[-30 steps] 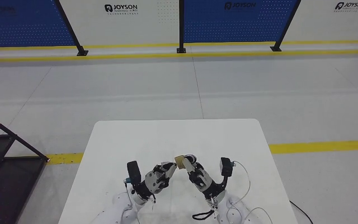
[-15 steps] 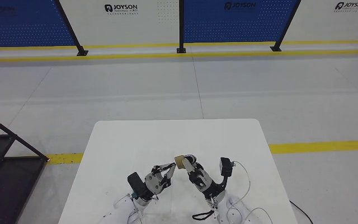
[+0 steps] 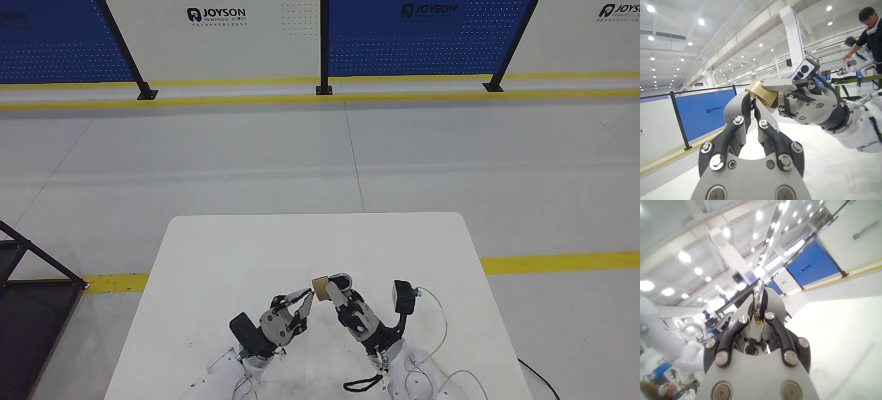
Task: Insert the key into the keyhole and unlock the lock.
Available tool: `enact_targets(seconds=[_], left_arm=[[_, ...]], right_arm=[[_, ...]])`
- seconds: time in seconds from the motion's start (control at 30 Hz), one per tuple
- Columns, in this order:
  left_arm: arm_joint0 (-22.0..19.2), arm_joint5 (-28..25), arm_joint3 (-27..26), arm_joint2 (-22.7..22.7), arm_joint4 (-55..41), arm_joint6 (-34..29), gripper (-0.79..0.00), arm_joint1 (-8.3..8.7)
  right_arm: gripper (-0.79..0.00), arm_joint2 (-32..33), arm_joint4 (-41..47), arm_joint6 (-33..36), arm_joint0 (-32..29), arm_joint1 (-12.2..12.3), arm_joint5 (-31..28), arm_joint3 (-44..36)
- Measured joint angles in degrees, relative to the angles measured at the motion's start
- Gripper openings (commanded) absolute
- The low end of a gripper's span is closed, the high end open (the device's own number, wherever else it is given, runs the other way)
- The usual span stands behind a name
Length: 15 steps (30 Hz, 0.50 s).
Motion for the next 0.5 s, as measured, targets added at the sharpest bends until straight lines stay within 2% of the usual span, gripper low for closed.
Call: enact_targets(seconds=[0.17, 0.3, 0.4, 0.5], left_arm=[[1.8, -7.9, -2.2, -2.4, -2.2, -1.0, 0.0, 1.06], [5.1, -13.1, -4.6, -6.9, -3.3, -2.1, 0.0, 2.66], [8.7, -17.1, -6.7, -11.7, -4.4, -2.6, 0.0, 4.12], [12.7, -21.1, -8.8, -17.2, -6.0, -2.8, 0.0, 5.54]], right_arm=[[-0.785, 1.1, 0.3, -1.1, 0.1, 0.1, 1.3, 0.2], [-0.785, 1.9, 1.9, -0.6, 0.0, 0.2, 2.6, 0.6], [-0.785, 2.0, 3.6, 3.4, 0.9, 0.2, 6.2, 1.4], [-0.785, 0.5, 3.1, 10.1, 2.5, 0.1, 11.9, 2.3]])
